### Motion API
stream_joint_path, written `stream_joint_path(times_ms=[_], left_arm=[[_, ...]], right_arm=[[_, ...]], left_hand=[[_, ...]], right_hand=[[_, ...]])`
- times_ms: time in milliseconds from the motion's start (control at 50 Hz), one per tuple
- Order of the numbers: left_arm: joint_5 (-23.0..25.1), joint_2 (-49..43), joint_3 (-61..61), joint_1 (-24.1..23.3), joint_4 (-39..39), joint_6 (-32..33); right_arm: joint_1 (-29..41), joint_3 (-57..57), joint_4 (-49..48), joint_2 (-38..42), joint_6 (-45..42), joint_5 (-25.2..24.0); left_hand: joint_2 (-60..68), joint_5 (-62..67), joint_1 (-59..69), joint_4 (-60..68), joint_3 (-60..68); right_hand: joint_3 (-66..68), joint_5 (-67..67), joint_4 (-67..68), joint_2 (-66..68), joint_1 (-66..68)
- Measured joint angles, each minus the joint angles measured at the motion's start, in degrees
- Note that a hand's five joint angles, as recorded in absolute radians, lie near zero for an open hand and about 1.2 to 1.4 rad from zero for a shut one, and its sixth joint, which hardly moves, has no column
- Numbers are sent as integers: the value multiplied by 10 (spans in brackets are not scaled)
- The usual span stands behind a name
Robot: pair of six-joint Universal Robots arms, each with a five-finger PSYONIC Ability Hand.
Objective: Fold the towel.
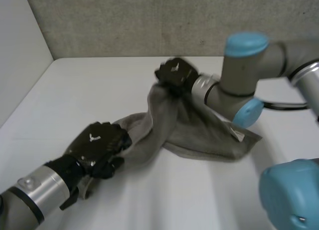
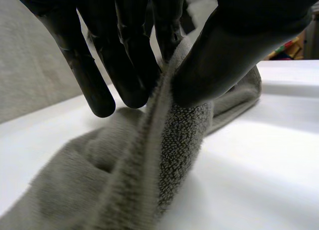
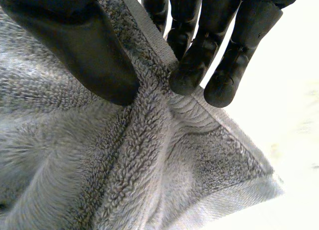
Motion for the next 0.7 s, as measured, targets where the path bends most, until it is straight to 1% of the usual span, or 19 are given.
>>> stream_joint_path(times_ms=[100,140,220,340,360,440,480,500,540,600,660,700], left_arm=[[0,-7,21,19,5,0],[-1,-13,33,25,5,0],[-2,-24,55,33,4,0],[-3,-42,81,55,3,0],[-4,-45,84,61,3,0],[-3,-49,89,72,2,0],[-2,-50,90,75,2,0],[-2,-51,92,76,2,0],[0,-53,98,76,3,0],[1,-66,118,75,4,-1],[1,-94,154,71,4,-1],[0,-122,193,69,3,-1]], right_arm=[[-18,30,33,-74,13,40],[-29,56,62,-107,14,51],[-46,112,106,-158,14,57],[-74,242,130,-253,12,46],[-83,278,130,-280,11,40],[-104,359,126,-343,-1,21],[-115,402,126,-376,-18,9],[-120,421,126,-391,-29,4],[-125,443,125,-410,-47,-2],[-128,464,124,-430,-79,-7],[-127,459,120,-424,-95,-8],[-125,437,110,-403,-103,-5]], left_hand=[[0,0,0,0,0],[0,0,0,0,0],[0,0,0,0,0],[0,0,0,0,0],[0,0,0,0,0],[1,0,0,0,0],[13,2,0,12,7],[34,17,11,37,28],[56,31,14,69,51],[58,33,14,76,53],[59,33,14,76,53],[60,33,14,76,54]], right_hand=[[2,0,0,0,0],[3,0,0,0,0],[3,0,0,0,0],[4,0,0,0,0],[4,0,0,0,0],[3,0,0,3,0],[4,0,0,8,0],[4,0,0,9,0],[5,0,0,14,0],[5,-1,0,14,0],[5,-1,0,14,0],[5,-1,0,14,0]])
